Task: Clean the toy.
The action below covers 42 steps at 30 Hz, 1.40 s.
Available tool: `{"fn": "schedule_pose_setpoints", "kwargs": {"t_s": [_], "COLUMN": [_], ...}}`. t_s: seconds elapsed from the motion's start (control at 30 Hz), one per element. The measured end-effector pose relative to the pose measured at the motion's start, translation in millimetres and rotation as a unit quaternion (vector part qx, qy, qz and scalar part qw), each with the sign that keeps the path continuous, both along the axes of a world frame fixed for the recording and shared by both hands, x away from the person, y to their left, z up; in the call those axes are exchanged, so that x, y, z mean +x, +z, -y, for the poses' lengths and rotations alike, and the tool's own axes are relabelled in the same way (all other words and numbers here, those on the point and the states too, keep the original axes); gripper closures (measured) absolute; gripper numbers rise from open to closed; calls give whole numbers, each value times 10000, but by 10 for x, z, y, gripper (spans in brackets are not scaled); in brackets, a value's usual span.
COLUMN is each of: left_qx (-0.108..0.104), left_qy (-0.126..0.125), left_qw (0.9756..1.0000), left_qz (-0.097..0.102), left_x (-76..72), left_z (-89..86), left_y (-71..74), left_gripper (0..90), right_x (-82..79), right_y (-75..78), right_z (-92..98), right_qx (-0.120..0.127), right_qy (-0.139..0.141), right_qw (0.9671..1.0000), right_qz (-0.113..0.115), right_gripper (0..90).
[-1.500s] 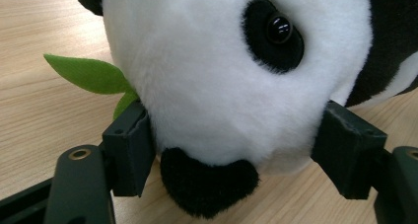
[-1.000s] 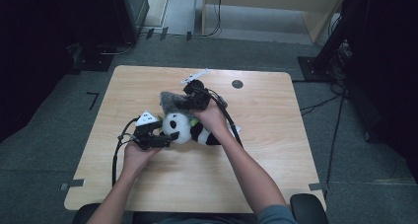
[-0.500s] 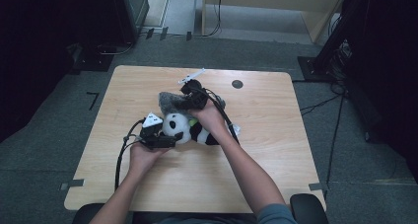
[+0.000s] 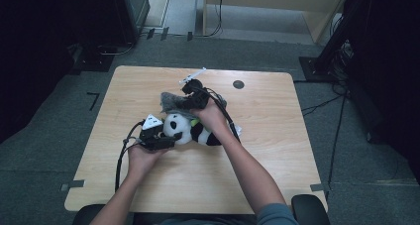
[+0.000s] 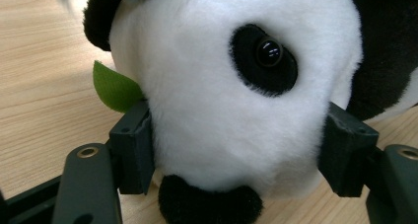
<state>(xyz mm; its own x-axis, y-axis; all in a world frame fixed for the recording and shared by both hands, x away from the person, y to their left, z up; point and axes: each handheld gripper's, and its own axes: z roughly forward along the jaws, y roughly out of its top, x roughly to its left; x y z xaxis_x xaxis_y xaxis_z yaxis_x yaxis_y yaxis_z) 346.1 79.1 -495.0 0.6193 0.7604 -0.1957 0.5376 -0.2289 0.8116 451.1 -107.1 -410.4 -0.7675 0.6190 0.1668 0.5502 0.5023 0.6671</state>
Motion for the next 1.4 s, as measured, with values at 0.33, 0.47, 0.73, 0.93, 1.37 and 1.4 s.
{"fn": "schedule_pose_setpoints", "kwargs": {"t_s": [0.33,0.47,0.73,0.93,1.37,1.4], "left_qx": [29,26,30,39,-29,-21], "left_qy": [-20,-25,-57,-84,-85,-87], "left_qw": [10000,10000,10000,10000,10000,10000], "left_qz": [-41,-52,-15,6,-28,-33], "left_x": [-2,-2,-2,-5,13,14], "left_z": [8,9,6,1,-17,-17], "left_y": [8,8,-1,-5,-3,0], "left_gripper": [301,303,302,301,295,294], "right_x": [68,76,104,104,-4,-6], "right_y": [12,59,94,129,452,458], "right_z": [332,475,864,975,483,430], "right_qx": [-222,-312,-261,-204,237,256], "right_qy": [-356,-577,-870,-1010,-472,-421], "right_qw": [9991,9976,9958,9946,9975,9976], "right_qz": [30,239,121,130,466,489], "right_gripper": [715,723,742,748,750,750]}}
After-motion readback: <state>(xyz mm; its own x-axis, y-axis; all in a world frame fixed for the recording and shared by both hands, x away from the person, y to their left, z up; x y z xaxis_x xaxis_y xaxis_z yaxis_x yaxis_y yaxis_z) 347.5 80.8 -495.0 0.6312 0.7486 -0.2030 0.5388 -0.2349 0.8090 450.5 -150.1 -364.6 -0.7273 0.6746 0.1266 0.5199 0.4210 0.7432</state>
